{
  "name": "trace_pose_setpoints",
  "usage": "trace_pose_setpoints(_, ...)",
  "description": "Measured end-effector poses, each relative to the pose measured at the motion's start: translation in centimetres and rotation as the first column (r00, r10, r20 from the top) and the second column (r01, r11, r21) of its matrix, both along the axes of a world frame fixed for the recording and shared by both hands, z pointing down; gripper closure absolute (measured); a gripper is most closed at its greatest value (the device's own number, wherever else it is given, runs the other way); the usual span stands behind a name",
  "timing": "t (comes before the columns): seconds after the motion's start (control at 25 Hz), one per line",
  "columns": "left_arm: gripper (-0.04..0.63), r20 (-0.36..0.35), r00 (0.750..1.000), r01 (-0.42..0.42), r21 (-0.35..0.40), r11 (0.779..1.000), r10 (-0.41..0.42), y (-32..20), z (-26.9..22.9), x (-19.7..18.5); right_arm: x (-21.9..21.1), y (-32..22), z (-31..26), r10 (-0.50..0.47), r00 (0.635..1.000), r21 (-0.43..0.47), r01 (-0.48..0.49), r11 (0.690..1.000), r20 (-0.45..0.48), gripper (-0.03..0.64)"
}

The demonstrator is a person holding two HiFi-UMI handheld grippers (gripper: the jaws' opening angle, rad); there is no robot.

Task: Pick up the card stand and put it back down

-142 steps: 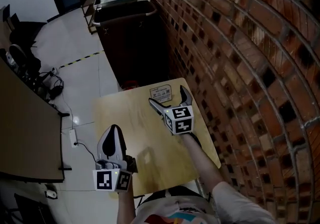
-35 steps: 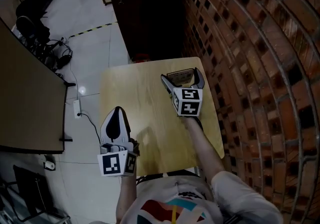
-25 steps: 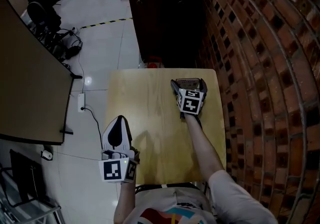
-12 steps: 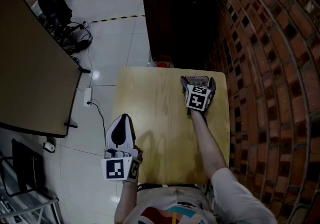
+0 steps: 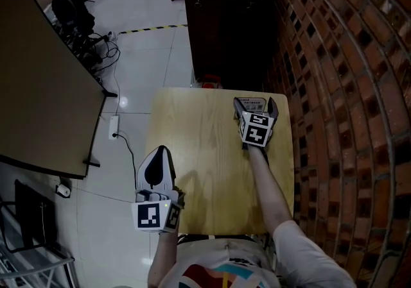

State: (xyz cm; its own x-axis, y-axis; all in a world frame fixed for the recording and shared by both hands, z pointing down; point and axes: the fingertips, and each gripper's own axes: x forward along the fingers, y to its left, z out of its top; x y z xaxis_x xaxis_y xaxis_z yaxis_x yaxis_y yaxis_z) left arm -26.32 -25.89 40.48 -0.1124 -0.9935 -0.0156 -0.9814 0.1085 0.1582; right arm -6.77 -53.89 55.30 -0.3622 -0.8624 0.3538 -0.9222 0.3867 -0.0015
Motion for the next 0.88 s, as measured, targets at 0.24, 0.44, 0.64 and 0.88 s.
trace_pose_setpoints(0.24, 0.589, 0.004, 1.000, -0.024, 0.051, 0.998, 0.024, 0.9, -2.3, 1.2, 2.0, 5.3, -9.0, 0.030, 0.995, 0.199, -0.049, 0.979, 0.095, 0.422)
trace_pose_setpoints(0.44, 0.589, 0.014, 0.996, -0.086, 0.106, 0.991, 0.085, 1.8, -4.4, 3.4, 2.4, 12.2, -17.2, -0.049, 0.973, 0.349, -0.034, 0.937, 0.224, 0.515)
trace_pose_setpoints(0.64, 0.589, 0.033, 0.986, -0.168, 0.151, 0.974, 0.165, 1.8, -5.9, 6.8, 3.6, 20.0, -21.4, -0.126, 0.954, 0.432, -0.004, 0.902, 0.271, 0.617)
trace_pose_setpoints(0.88, 0.589, 0.178, 0.933, -0.342, 0.164, 0.925, 0.313, 2.6, -7.5, 12.1, 5.1, 25.5, -21.9, -0.139, 0.946, 0.444, -0.006, 0.896, 0.293, 0.617)
